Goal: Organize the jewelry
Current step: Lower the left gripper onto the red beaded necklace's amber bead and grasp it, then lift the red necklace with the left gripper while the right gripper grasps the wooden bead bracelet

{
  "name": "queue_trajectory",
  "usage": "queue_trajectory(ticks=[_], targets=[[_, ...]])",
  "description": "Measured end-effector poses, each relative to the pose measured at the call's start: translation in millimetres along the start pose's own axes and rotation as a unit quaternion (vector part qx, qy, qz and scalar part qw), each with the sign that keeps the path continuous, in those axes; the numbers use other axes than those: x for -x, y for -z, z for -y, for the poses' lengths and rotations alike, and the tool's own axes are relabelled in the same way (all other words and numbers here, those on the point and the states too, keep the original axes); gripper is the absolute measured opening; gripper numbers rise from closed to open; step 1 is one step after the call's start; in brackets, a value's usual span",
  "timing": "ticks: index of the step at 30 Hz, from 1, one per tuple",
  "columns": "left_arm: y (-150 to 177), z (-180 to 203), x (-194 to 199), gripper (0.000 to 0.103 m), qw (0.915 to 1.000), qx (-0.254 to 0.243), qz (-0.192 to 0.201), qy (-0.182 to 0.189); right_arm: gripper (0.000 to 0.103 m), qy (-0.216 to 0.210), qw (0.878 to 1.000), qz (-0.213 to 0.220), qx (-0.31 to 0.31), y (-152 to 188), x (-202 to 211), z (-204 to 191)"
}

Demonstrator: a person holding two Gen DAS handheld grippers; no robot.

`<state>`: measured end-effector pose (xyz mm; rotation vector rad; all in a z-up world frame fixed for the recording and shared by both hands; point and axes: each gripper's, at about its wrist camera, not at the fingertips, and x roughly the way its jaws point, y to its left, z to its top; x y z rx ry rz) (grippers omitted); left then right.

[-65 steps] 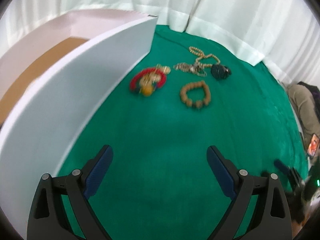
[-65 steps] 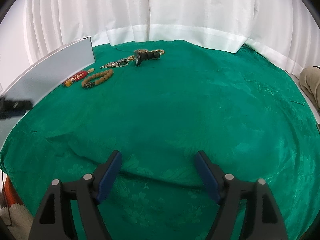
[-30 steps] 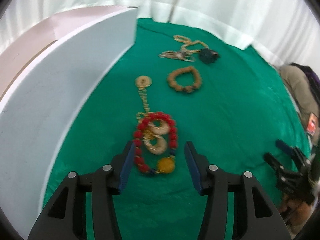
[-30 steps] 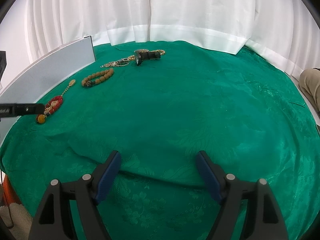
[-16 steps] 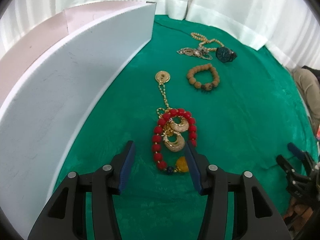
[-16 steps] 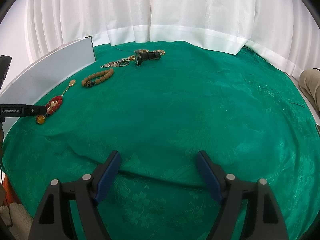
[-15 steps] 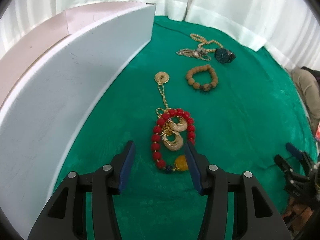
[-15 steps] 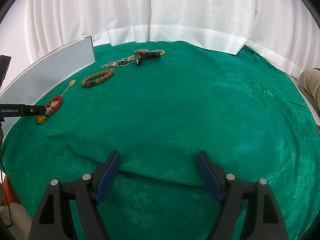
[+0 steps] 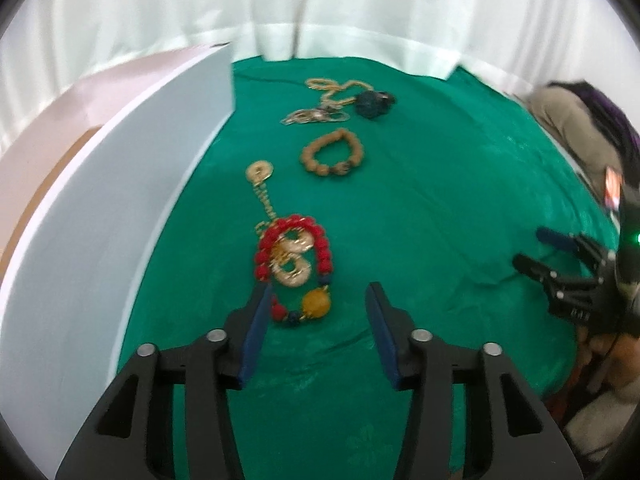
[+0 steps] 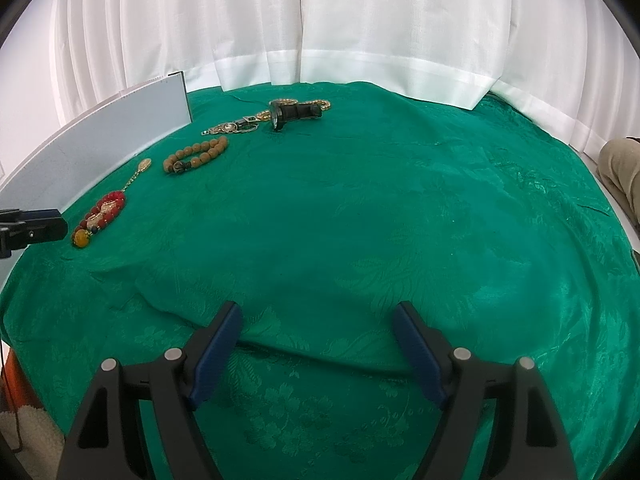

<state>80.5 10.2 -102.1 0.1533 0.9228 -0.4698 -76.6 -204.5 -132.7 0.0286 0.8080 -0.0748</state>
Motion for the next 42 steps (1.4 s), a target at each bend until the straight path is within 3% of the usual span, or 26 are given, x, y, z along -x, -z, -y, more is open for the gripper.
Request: queue_trajectory(ticks=[8, 14, 16, 20, 23, 25, 29, 35, 42], targets=[[4, 20, -20, 0.03, 0.9959, -0.074, -0.05, -0.013, 0.08, -0.003, 1.0, 0.001, -0.003, 0, 0, 1], [-4, 9, -32, 0.033, 0.997, -0.037, -0.067, -0.008, 0.08, -0.005, 1.0, 0.002, -0.005, 1, 1, 1], [-6, 10, -35, 0.016, 0.9967, -0.032, -0.074, -0.001, 0.08, -0.006, 1.0, 0.003, -0.007, 1, 1, 2], [-10, 0, -35, 0.015, 0.9966, 0.013, -0.076, 0.027, 0.08, -0.005, 1.0, 0.002, -0.006, 1, 1, 1], [-16, -19, -28, 0.015, 0.9926, 0.084, -0.06, 0.064, 0.08, -0.005, 1.0, 0.002, -0.006, 1, 1, 1], [-23, -37, -17, 0.015, 0.9856, 0.138, -0.038, 0.09, 0.08, -0.005, 1.0, 0.002, -0.006, 1, 1, 1], [-34, -59, 6, 0.015, 0.9739, 0.194, -0.004, 0.117, 0.08, -0.003, 1.0, 0.001, -0.004, 2, 1, -1], [-48, -74, 46, 0.015, 0.9637, 0.224, 0.044, 0.138, 0.08, 0.0, 1.0, 0.0, -0.002, 2, 1, -2], [-56, -75, 73, 0.015, 0.9597, 0.229, 0.069, 0.148, 0.08, 0.003, 1.0, -0.003, 0.001, 1, 0, -2]])
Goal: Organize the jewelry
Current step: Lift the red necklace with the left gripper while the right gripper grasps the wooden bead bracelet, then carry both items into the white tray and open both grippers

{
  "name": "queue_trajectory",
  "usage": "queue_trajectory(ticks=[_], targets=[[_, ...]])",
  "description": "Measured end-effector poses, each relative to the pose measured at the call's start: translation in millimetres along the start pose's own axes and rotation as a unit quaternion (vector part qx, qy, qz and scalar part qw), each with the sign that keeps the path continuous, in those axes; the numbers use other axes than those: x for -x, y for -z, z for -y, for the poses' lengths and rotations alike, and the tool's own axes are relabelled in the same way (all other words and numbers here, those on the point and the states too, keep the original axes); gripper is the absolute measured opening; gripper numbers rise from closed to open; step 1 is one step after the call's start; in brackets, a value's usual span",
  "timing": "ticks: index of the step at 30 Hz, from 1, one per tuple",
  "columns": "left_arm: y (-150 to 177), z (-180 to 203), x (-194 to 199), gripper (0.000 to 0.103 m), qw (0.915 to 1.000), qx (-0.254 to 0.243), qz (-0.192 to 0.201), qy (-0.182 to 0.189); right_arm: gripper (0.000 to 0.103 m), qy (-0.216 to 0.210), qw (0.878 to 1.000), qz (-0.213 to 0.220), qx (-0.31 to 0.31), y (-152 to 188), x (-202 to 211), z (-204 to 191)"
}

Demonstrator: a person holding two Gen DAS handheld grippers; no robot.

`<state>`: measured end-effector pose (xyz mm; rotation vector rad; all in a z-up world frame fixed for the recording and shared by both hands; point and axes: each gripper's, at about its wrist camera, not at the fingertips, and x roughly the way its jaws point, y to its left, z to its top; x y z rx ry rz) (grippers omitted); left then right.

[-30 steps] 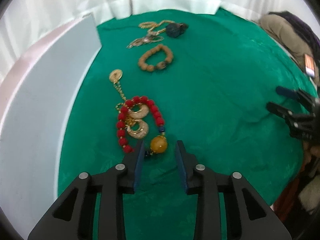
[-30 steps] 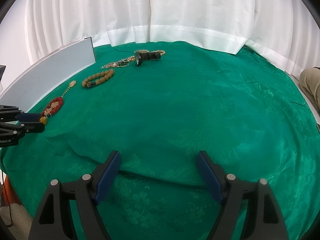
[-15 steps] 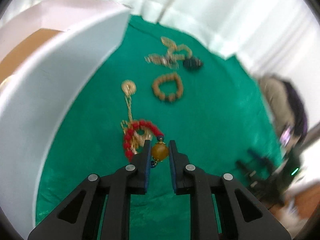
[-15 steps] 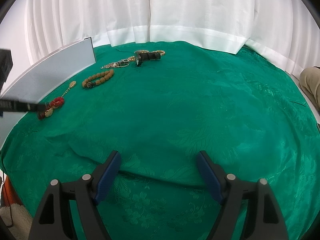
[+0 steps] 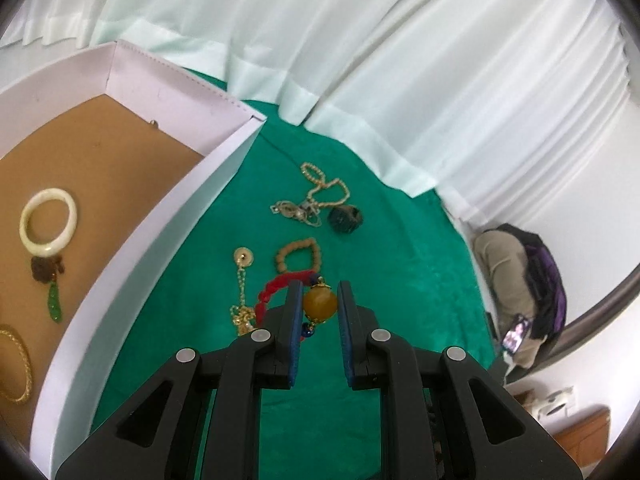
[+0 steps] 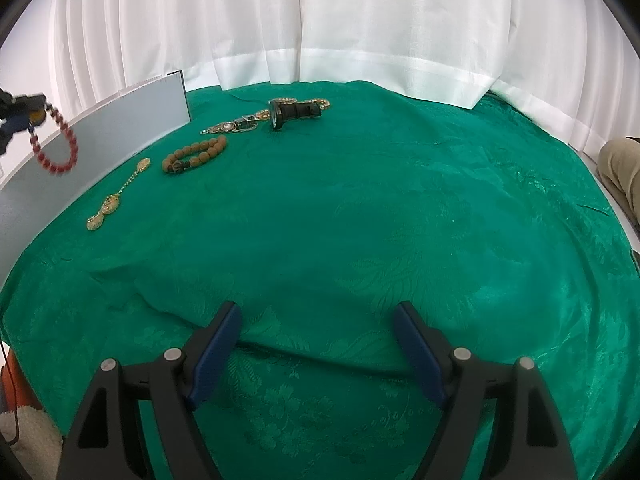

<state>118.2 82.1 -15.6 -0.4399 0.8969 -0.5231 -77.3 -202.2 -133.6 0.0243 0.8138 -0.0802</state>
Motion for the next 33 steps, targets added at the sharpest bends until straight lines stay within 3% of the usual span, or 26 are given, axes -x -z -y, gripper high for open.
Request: queue_trajectory(ticks=[3, 8, 13, 16, 17, 19, 22, 28, 32, 33], targets=[[0, 3, 6, 0.015, 1.0, 0.002, 0.004, 0.003, 0.08, 0.002, 1.0, -0.005, 0.003, -1, -1, 0], [-3, 3, 21, 0.015, 0.9998, 0.01, 0.012, 0.01, 0.08, -0.015, 0.998, -0.053, -0.017, -19, 6, 6], [-12, 0, 38, 0.015, 0.9995, 0.012, 0.029, -0.001, 0.08, -0.073, 0.996, -0.05, -0.014, -82, 13, 9], [-14, -6, 49, 0.015, 0.999, 0.021, 0.039, -0.001, 0.08, -0.129, 0.989, -0.071, -0.027, -128, -8, 2], [-15, -8, 52, 0.015, 0.9989, 0.024, 0.041, -0.002, 0.078, -0.148, 0.985, -0.086, -0.023, -140, -19, -7], [-17, -14, 58, 0.015, 0.9983, 0.033, 0.047, -0.004, 0.045, -0.185, 0.976, -0.115, -0.005, -160, -44, -33], [-20, -23, 66, 0.015, 0.9976, 0.044, 0.053, -0.006, 0.041, -0.225, 0.963, -0.147, 0.021, -174, -75, -75], [-24, -37, 85, 0.015, 0.9964, 0.054, 0.063, -0.017, 0.038, -0.172, 0.957, -0.182, 0.144, -178, -117, -152], [-25, -50, 92, 0.015, 0.9955, 0.062, 0.068, -0.024, 0.038, -0.148, 0.946, -0.208, 0.2, -168, -134, -172], [-25, -53, 93, 0.015, 0.9952, 0.066, 0.068, -0.025, 0.032, -0.149, 0.943, -0.213, 0.208, -165, -137, -173]])
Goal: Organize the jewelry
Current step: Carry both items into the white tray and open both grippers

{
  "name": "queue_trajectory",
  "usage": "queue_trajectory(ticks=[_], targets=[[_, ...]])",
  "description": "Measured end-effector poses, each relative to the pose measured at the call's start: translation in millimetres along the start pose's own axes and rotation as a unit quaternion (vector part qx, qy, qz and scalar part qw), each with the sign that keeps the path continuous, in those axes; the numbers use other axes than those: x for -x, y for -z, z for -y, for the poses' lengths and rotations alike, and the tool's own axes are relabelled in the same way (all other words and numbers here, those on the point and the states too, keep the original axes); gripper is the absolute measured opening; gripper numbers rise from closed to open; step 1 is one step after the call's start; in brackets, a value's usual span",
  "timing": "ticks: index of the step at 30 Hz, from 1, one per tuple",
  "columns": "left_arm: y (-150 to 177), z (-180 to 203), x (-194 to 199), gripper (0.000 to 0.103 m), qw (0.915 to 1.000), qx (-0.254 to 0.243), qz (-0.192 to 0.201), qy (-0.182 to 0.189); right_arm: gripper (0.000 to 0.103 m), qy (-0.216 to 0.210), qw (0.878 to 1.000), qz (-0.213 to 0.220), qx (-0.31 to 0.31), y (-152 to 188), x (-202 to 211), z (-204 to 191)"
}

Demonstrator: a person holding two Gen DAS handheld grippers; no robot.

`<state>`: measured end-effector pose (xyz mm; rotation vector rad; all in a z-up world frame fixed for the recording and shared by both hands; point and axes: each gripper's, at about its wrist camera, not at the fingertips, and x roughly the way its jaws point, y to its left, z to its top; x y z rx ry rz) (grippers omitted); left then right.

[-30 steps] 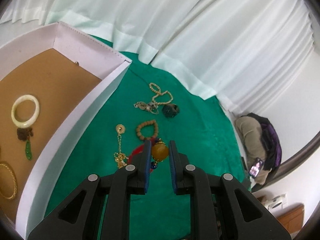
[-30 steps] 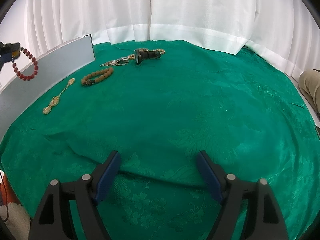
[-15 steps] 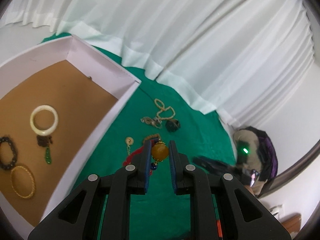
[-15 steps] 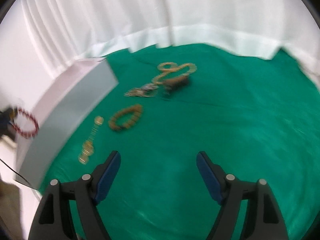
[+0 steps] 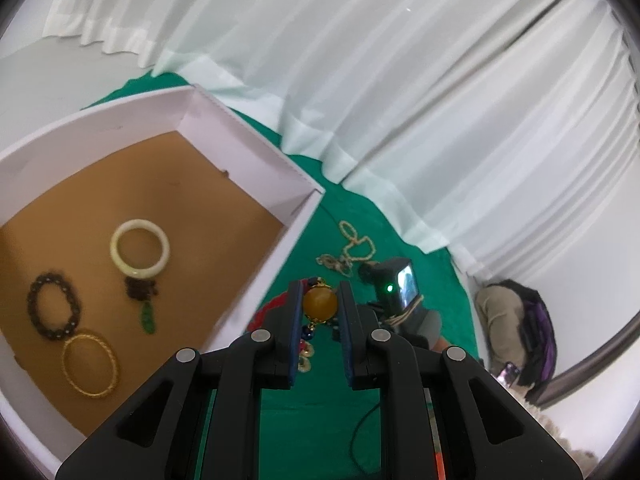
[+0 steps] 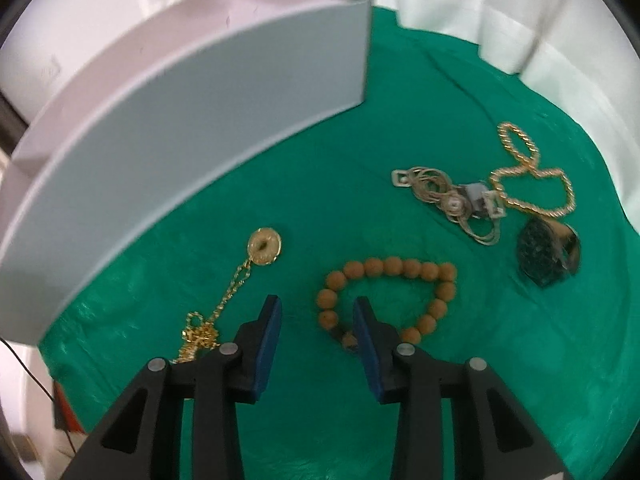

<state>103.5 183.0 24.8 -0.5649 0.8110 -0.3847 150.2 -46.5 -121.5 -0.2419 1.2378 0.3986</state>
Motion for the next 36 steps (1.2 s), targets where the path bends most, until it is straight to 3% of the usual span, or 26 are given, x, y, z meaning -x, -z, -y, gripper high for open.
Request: queue_trajectory(ticks=[2, 7, 13, 16, 21, 29, 33, 36], targets=[[-1, -8, 3, 0.015, 1.0, 0.007, 0.002, -0.004, 0.011, 0.019, 1.0, 0.006, 0.012, 1, 0, 1], [-4, -23, 13, 0.015, 0.9997, 0.019, 0.008, -0.013, 0.012, -0.025, 0.997, 0.052, -0.044, 10, 31, 25], [-7, -43, 29, 0.015, 0.9989, 0.024, 0.012, -0.037, 0.012, -0.093, 0.983, 0.13, -0.092, 0, 103, 35], [-9, -56, 37, 0.015, 0.9975, 0.024, 0.013, -0.065, 0.012, -0.126, 0.975, 0.167, -0.079, -12, 140, 21], [-9, -81, 34, 0.015, 0.9943, 0.026, 0.0, -0.103, 0.012, -0.173, 0.961, 0.214, -0.036, -47, 180, -40], [-9, -130, 15, 0.015, 0.9872, 0.051, -0.024, -0.149, 0.012, -0.218, 0.956, 0.197, 0.007, -88, 148, -121], [-6, -142, 9, 0.015, 0.9838, 0.064, -0.039, -0.163, 0.012, -0.198, 0.964, 0.177, 0.024, -103, 115, -147], [-4, -143, 6, 0.016, 0.9812, 0.06, -0.048, -0.177, 0.012, -0.145, 0.974, 0.167, 0.054, -109, 92, -170]])
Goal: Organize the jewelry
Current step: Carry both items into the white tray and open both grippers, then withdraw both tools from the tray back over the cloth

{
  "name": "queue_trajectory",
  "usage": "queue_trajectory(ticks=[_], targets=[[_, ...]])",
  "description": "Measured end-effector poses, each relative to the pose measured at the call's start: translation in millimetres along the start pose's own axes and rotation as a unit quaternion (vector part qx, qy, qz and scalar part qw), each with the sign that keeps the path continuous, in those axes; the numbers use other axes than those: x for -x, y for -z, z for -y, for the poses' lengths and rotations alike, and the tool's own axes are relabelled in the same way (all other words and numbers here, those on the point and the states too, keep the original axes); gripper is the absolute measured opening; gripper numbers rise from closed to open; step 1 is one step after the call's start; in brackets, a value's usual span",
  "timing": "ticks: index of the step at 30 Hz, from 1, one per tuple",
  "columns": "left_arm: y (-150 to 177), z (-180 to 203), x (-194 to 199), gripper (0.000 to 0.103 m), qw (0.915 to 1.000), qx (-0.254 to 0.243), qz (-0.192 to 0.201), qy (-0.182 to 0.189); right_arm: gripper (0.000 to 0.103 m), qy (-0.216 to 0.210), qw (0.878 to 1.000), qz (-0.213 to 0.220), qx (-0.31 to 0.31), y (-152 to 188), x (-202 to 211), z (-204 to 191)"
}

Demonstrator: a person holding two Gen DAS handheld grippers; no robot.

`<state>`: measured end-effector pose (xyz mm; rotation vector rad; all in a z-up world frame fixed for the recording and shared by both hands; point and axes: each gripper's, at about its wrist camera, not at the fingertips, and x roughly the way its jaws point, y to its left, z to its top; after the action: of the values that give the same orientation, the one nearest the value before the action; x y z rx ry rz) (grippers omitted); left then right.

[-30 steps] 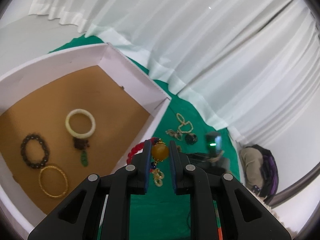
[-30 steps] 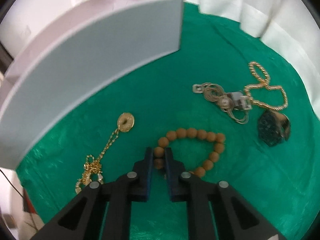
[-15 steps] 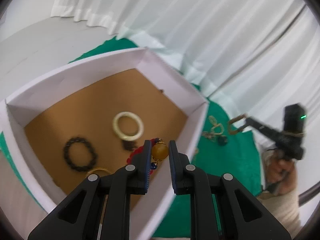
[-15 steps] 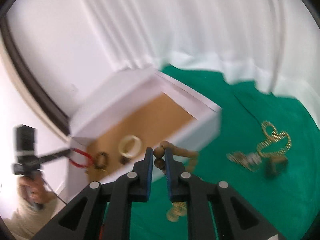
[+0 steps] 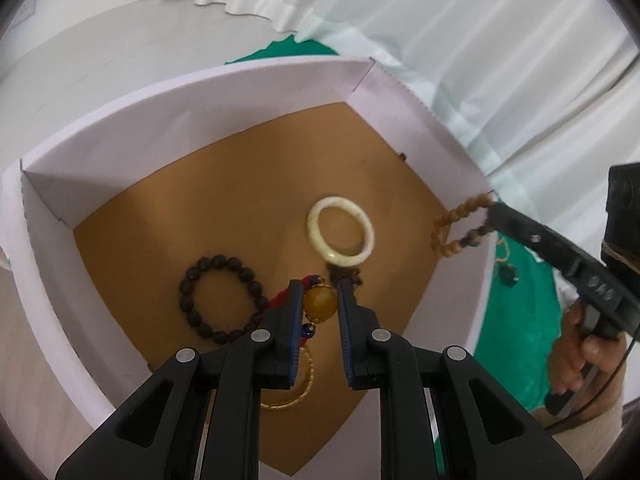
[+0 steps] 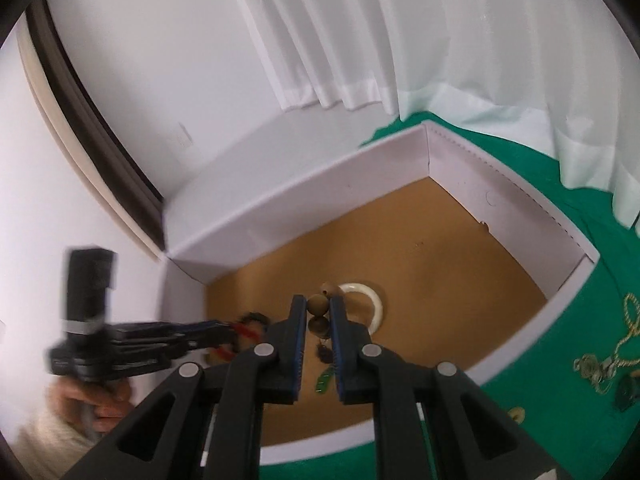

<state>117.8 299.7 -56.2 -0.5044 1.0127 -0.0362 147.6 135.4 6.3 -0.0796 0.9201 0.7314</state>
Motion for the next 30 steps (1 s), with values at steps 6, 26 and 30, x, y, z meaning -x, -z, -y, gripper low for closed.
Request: queue_trajectory(ticks=[6, 26, 30], targets=[[1, -3, 4, 0.055, 0.9998, 0.013, 0.006, -0.016, 0.036, 0.024, 1.0, -0.014, -0.001, 10, -18, -10], [60, 104, 58, 0.08, 0.9895, -0.104, 0.101, 0.005, 0.055, 0.111, 0.992, 0.05, -0.019, 119, 98, 35], [81, 137, 54, 0.083, 0.9854, -0.138, 0.097, 0.022, 0.055, 0.139, 0.989, 0.047, -0.036, 156, 117, 53]])
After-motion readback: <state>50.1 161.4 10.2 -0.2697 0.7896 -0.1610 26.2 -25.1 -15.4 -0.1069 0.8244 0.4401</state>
